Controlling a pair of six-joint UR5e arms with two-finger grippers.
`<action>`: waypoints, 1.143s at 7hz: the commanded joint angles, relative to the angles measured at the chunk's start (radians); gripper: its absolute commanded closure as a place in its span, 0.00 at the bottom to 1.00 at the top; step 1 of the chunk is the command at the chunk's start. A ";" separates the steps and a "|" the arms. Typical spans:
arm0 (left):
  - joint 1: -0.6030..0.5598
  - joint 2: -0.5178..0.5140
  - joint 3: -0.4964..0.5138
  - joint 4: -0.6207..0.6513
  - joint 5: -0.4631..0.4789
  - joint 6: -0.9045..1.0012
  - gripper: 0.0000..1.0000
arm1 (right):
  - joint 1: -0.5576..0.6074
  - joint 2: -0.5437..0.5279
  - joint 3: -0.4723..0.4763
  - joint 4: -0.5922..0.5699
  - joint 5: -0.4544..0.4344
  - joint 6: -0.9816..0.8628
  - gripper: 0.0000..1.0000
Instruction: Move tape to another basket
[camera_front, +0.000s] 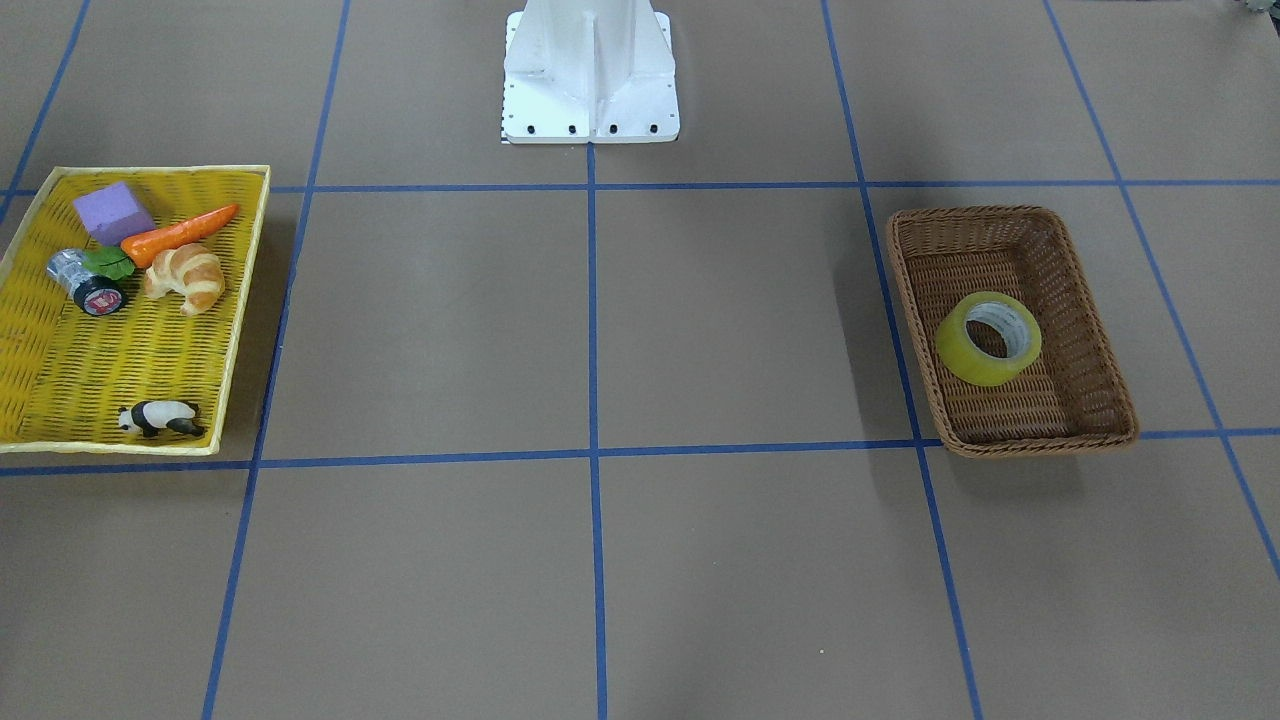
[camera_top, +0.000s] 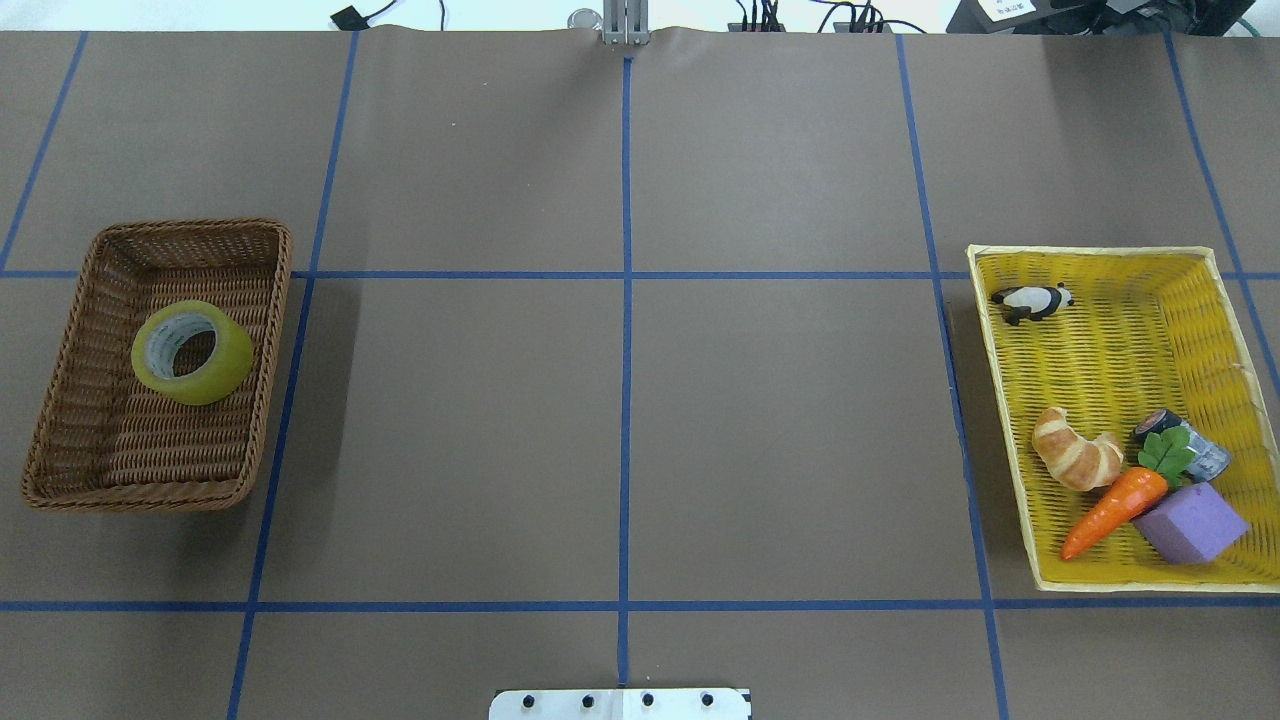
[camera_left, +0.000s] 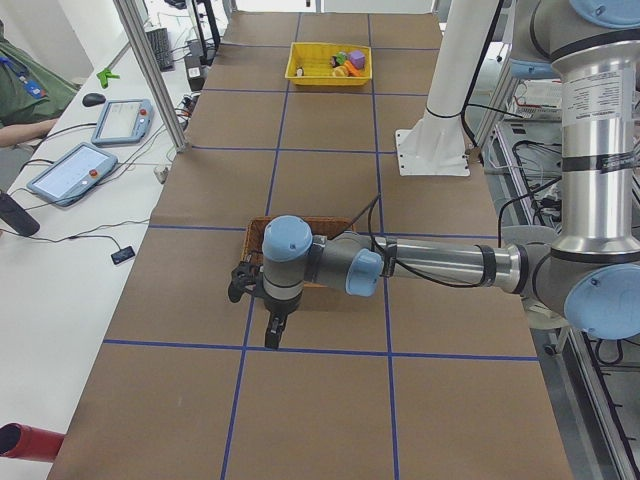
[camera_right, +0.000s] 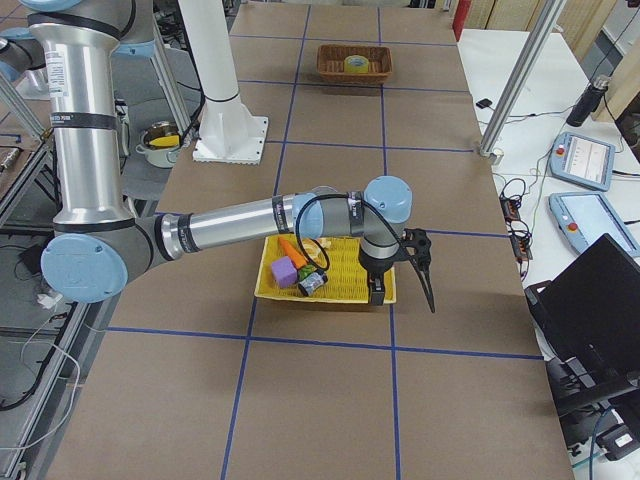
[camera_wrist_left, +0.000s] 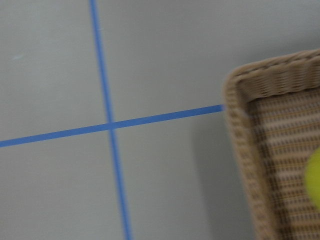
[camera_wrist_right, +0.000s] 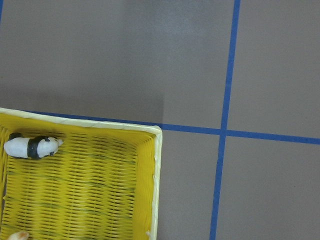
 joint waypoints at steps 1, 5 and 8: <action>-0.043 0.014 0.040 0.019 -0.005 0.058 0.01 | 0.004 -0.086 -0.004 0.026 0.001 -0.073 0.00; -0.029 0.005 0.001 0.019 -0.009 -0.159 0.01 | 0.002 -0.089 -0.057 0.057 -0.002 -0.112 0.00; 0.012 0.004 0.001 0.014 -0.008 -0.161 0.01 | 0.002 -0.079 -0.070 0.057 0.006 -0.108 0.00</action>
